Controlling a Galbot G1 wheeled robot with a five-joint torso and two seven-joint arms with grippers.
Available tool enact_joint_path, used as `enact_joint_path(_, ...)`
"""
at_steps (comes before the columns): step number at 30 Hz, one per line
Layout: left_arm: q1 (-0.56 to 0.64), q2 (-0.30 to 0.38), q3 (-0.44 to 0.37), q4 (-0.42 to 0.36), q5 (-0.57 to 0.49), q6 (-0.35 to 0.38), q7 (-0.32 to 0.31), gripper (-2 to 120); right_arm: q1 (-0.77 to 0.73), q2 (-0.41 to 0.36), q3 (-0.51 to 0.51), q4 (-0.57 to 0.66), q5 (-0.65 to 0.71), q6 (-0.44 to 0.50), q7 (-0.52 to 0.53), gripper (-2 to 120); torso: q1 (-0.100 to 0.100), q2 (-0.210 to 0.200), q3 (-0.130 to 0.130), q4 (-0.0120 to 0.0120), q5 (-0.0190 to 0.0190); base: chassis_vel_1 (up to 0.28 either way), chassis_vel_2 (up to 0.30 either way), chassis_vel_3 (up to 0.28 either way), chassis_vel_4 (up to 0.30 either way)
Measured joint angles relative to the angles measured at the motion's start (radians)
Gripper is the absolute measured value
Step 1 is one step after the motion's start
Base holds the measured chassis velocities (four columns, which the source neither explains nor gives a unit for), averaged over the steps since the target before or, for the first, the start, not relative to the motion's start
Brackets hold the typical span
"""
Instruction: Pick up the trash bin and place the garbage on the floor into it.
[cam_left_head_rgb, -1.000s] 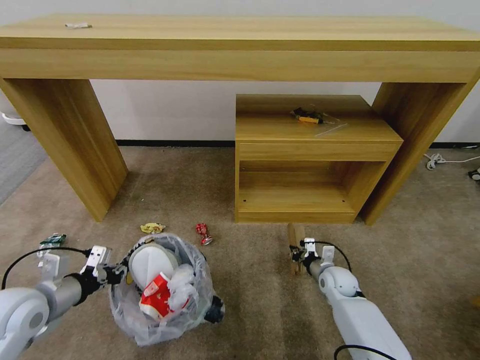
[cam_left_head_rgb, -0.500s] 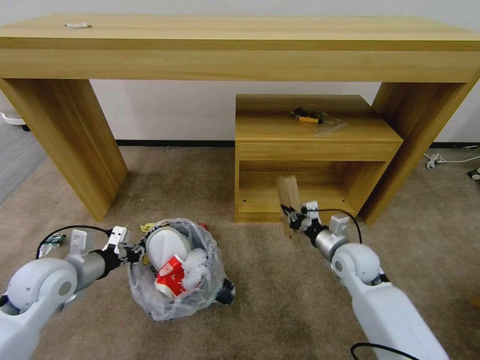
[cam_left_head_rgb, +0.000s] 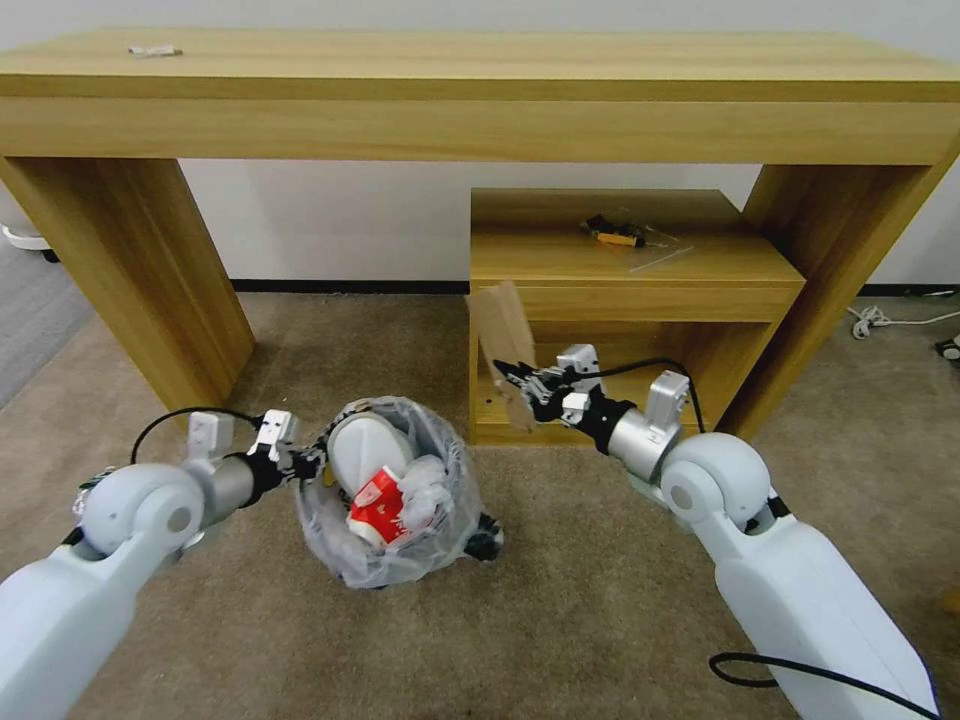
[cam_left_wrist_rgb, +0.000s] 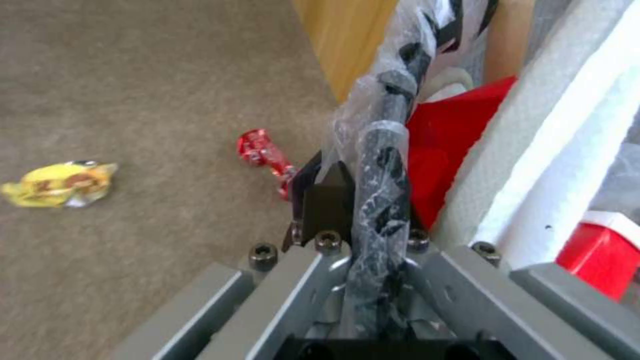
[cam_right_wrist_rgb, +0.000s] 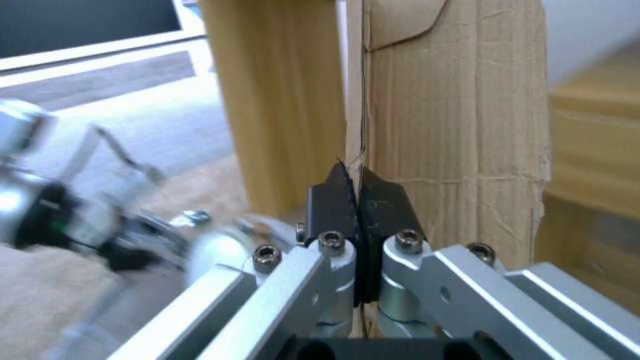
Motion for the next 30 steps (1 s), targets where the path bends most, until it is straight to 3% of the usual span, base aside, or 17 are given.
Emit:
enact_joint_path(5,-0.07,-0.017,0.072,0.038,-0.003,0.0,0.0,0,0.042,0.004,-0.052,-0.002,0.011,-0.004,-0.001,0,0.0,0.0,0.0,-0.0004,-0.0002,0.0,0.0,0.0,0.0)
enact_joint_path(8,-0.168,-0.031,0.158,0.085,-0.039,0.0,-0.008,0,0.08,0.021,-0.134,-0.003,0.019,-0.01,0.003,0,0.0,0.0,0.0,-0.0001,-0.0003,0.0,0.0,0.0,0.0)
enact_joint_path(13,-0.229,-0.026,0.206,0.107,-0.076,0.0,-0.017,0,0.077,0.031,-0.185,-0.001,0.017,-0.017,0.01,0,0.0,0.0,0.0,-0.0002,0.0001,0.0,0.0,0.0,0.0)
enact_joint_path(30,-0.262,0.0,0.225,0.089,-0.124,0.0,-0.033,0,0.008,0.047,-0.226,-0.098,-0.055,0.014,0.015,0,0.0,0.0,0.0,-0.0001,0.0,0.0,0.0,0.0,0.0)
